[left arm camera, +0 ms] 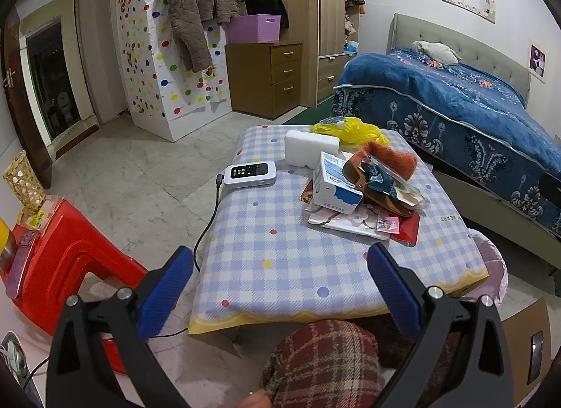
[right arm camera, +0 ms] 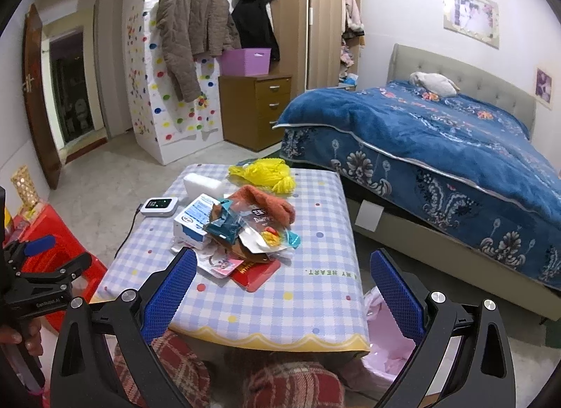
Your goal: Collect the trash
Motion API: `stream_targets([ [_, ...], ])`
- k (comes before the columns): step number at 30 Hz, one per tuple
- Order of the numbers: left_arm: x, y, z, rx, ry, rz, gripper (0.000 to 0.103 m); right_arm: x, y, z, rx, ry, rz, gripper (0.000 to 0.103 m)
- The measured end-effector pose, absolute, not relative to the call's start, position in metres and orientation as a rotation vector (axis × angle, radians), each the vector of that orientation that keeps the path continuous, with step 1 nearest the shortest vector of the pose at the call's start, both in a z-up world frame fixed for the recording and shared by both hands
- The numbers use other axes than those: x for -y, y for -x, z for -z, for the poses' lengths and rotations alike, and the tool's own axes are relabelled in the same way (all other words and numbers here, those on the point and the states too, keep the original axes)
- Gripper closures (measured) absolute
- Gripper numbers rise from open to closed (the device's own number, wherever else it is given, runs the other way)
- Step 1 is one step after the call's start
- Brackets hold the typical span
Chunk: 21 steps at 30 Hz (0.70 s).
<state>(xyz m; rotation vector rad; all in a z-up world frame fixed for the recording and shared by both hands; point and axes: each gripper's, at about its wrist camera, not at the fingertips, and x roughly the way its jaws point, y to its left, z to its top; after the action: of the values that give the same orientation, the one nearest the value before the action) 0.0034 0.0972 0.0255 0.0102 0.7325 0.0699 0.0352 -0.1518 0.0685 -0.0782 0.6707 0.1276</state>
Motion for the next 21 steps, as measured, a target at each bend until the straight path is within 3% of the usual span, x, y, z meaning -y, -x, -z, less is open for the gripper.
stream_targets([
  [21,-0.095,-0.034,-0.009,-0.768,-0.03,-0.072,0.007,0.16,-0.06,-0.043,-0.622,0.016,-0.259,0.005],
])
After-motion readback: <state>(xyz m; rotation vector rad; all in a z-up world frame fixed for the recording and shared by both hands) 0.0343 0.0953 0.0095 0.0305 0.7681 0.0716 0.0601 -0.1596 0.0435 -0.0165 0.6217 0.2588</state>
